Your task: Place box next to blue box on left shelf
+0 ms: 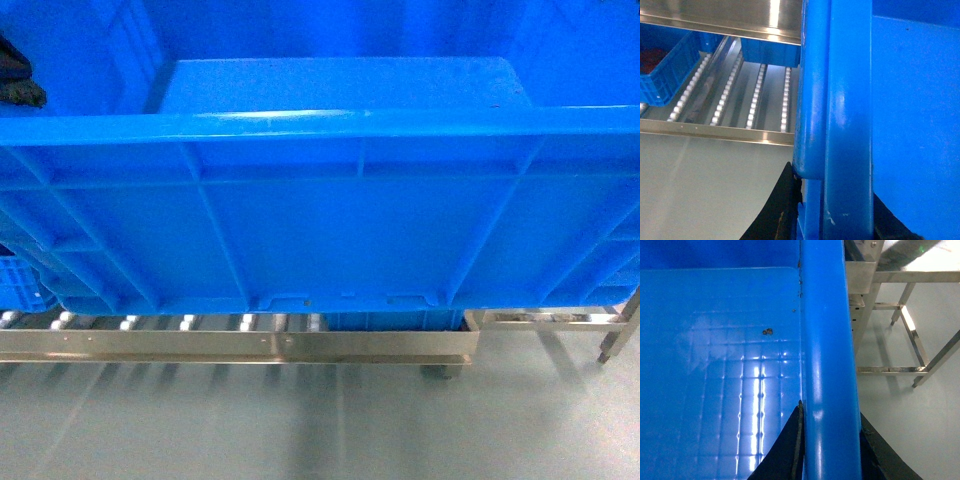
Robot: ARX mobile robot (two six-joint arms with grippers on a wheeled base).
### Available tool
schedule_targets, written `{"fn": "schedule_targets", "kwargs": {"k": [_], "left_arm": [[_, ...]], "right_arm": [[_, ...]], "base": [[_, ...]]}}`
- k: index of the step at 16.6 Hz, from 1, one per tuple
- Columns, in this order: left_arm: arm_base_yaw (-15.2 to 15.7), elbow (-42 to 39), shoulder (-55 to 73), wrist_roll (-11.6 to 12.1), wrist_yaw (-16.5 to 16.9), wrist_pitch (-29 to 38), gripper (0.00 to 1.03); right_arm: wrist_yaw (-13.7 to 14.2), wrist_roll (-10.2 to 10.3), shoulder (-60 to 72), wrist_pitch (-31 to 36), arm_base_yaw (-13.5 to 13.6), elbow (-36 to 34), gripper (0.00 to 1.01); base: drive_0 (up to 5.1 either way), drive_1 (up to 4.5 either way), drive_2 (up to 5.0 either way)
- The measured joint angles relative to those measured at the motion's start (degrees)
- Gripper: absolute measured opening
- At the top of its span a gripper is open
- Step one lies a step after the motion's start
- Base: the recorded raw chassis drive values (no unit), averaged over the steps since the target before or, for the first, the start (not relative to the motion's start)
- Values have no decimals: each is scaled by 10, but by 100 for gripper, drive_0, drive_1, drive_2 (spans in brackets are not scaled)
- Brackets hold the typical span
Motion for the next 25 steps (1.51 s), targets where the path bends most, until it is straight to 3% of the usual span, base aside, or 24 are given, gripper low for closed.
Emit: {"fn": "schedule_targets", "kwargs": {"k": [25], "left_arm": [[3, 0, -2, 0, 0, -1, 17]], "right_arm": [[2, 2, 2, 0, 3, 0, 19]], "base": [[-499, 248, 248]]}}
